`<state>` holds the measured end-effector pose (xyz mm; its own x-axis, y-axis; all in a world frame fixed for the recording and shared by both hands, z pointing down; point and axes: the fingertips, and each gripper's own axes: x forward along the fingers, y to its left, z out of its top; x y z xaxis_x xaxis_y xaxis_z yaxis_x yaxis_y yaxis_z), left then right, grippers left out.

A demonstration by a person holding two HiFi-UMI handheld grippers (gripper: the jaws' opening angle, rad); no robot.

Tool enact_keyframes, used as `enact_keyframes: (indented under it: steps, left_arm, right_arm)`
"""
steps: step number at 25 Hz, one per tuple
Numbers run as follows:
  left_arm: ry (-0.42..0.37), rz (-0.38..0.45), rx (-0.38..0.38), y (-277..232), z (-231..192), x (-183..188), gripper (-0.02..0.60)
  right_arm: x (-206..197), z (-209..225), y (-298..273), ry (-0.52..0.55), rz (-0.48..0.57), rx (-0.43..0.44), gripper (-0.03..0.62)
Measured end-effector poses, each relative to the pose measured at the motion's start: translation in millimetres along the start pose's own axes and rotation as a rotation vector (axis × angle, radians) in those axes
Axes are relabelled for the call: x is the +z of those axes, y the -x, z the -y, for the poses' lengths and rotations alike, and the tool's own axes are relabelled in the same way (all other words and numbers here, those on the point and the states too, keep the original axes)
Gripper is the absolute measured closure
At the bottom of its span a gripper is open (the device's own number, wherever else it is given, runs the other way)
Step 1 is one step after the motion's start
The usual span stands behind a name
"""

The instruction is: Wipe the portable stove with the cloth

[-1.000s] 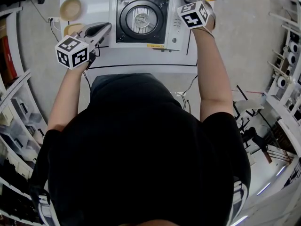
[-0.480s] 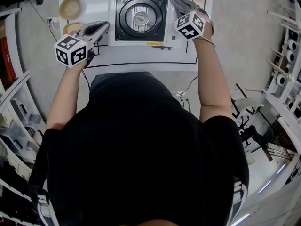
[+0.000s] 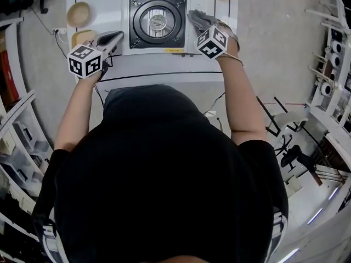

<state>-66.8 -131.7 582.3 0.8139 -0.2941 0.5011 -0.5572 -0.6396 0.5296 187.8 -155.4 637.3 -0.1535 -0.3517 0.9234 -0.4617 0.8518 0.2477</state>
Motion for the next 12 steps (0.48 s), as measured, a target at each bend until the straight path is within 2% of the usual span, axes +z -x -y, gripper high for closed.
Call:
enact_keyframes:
  steps: [12]
  left_arm:
    - [0.02, -0.042, 0.024, 0.5, 9.4, -31.0, 0.56]
  right_arm:
    - [-28.4, -73.4, 33.7, -0.017, -0.03, 0.108, 0.48]
